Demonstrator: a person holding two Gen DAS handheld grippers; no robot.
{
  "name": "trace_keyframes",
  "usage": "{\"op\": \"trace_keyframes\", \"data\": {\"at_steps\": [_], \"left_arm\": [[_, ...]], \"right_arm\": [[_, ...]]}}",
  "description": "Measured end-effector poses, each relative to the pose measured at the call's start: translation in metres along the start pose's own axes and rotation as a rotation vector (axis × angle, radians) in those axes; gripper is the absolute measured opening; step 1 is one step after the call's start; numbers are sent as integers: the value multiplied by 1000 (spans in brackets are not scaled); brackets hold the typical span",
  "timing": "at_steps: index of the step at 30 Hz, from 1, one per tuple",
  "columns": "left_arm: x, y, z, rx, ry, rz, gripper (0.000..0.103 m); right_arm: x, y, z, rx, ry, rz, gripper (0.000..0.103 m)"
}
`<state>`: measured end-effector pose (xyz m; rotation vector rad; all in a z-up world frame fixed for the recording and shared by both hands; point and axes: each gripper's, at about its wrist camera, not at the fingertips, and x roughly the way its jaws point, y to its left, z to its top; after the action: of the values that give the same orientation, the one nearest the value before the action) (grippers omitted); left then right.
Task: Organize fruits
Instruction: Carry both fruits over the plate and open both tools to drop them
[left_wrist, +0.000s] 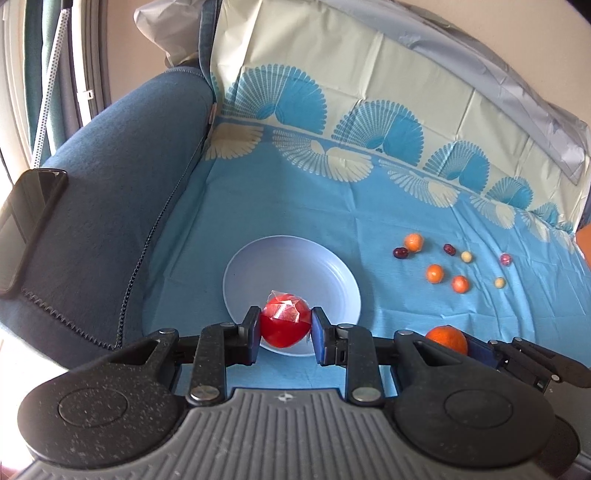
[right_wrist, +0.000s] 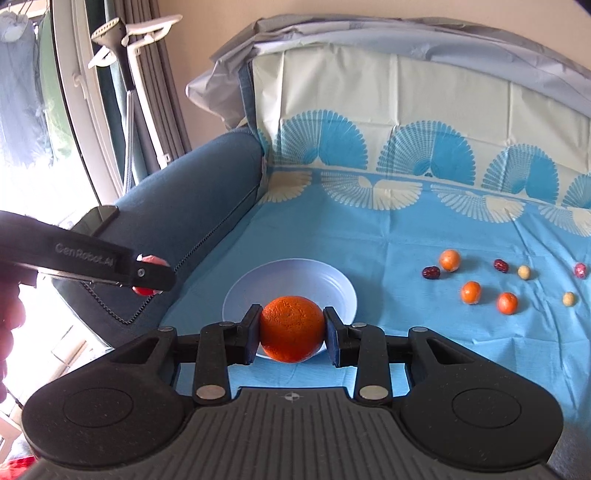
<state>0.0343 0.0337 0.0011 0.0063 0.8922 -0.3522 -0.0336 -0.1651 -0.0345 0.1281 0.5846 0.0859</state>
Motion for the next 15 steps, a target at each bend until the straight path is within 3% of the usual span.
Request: {"op": "trace_keyframes", "data": {"at_steps": [15], "left_arm": [[150, 15, 24, 69, 203, 66, 31]], "right_arm": [[137, -17, -2, -82, 176, -64, 37]]}}
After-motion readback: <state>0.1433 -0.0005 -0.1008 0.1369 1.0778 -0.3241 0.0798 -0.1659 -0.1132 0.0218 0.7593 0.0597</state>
